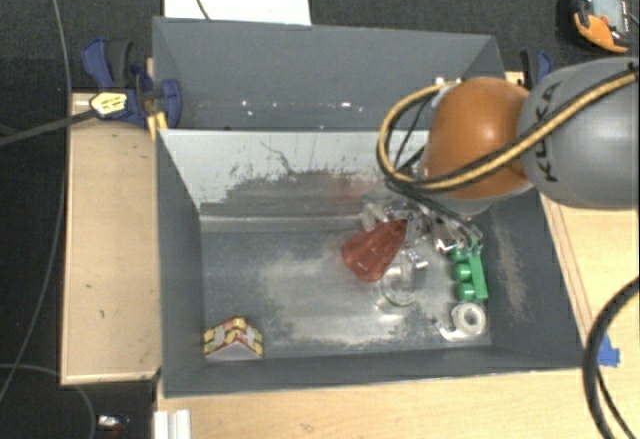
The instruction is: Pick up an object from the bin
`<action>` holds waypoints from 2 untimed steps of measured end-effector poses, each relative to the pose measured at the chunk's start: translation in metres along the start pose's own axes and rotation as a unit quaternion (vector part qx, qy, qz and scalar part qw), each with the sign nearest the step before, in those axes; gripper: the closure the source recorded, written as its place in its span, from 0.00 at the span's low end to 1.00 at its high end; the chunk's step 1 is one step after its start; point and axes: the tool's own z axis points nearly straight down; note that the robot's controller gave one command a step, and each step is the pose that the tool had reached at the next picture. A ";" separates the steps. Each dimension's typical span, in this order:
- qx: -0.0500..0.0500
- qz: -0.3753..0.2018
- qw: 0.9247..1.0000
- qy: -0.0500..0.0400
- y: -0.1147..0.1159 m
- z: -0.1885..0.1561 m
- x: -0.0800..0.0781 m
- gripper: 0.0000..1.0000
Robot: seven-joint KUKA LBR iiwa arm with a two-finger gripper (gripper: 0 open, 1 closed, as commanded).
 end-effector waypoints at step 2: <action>0.002 -0.125 0.992 -0.004 -0.002 0.037 -0.018 0.00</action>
Offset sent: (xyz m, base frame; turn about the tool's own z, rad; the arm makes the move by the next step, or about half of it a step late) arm 0.0140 0.0049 -0.0423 -0.2541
